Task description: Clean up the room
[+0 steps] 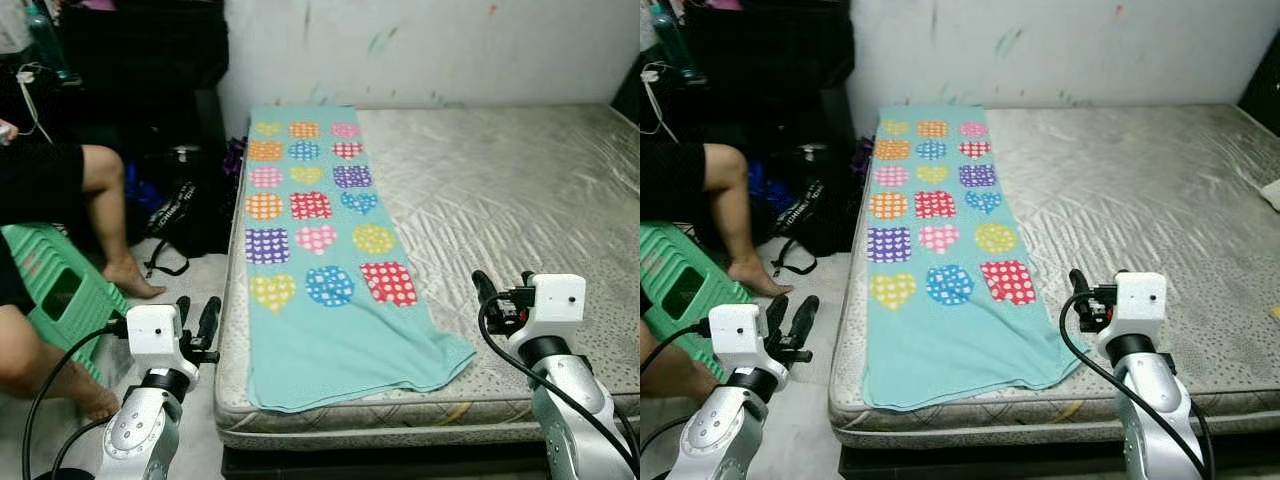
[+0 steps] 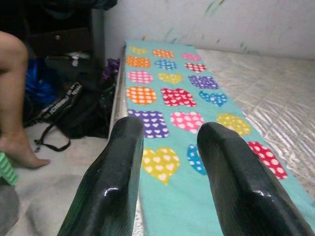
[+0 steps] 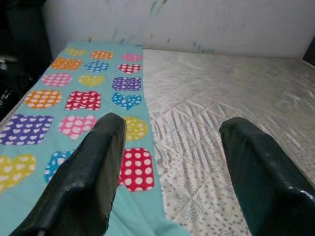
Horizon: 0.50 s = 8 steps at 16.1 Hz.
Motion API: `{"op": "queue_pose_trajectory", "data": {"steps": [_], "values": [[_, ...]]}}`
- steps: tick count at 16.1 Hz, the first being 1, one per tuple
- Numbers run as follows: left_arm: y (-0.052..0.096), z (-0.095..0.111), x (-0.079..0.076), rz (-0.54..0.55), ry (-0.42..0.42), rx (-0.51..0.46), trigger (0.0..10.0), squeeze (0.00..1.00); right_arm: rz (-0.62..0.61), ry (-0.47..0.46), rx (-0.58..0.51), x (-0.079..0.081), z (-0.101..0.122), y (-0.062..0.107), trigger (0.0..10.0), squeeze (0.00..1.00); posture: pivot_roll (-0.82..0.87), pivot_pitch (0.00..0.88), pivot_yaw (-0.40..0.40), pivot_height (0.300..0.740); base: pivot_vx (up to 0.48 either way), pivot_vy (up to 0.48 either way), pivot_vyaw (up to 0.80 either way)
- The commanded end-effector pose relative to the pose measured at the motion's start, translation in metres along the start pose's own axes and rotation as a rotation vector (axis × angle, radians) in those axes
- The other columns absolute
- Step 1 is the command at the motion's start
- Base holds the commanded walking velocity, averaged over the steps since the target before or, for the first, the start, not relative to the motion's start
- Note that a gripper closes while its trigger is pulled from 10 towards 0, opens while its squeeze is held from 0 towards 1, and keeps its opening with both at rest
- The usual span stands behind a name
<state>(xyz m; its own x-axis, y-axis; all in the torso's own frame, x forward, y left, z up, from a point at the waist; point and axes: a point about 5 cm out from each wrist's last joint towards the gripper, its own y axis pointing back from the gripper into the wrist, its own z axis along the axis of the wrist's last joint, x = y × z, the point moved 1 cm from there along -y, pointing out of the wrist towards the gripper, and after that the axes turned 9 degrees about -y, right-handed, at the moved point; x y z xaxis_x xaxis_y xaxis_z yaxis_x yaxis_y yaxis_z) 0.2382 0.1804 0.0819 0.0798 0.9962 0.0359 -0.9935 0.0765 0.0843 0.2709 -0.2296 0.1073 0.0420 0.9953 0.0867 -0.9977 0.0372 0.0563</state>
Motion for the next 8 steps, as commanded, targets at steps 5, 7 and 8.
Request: {"op": "queue_pose_trajectory", "data": {"steps": [5,7,8], "values": [[-0.0006,0.0023,0.0005,-0.017,0.014,0.000,10.0,0.00,-0.010,0.005,0.000,-0.0006,0.0022,-0.0019,10.0,0.00,-0.09,0.000,0.014,0.740,0.000,0.000,-0.75],[-0.0003,0.0025,0.0004,-0.023,0.015,0.000,10.0,0.00,-0.010,0.005,0.004,-0.0002,0.0014,-0.0017,10.0,0.00,-0.09,0.000,0.015,0.740,0.000,0.000,-0.25],[-0.0004,0.0023,0.0002,-0.026,0.018,0.002,10.0,0.00,-0.010,0.004,0.006,0.0002,0.0009,-0.0015,10.0,0.00,-0.09,0.000,0.016,0.740,0.000,0.000,0.00]]}}
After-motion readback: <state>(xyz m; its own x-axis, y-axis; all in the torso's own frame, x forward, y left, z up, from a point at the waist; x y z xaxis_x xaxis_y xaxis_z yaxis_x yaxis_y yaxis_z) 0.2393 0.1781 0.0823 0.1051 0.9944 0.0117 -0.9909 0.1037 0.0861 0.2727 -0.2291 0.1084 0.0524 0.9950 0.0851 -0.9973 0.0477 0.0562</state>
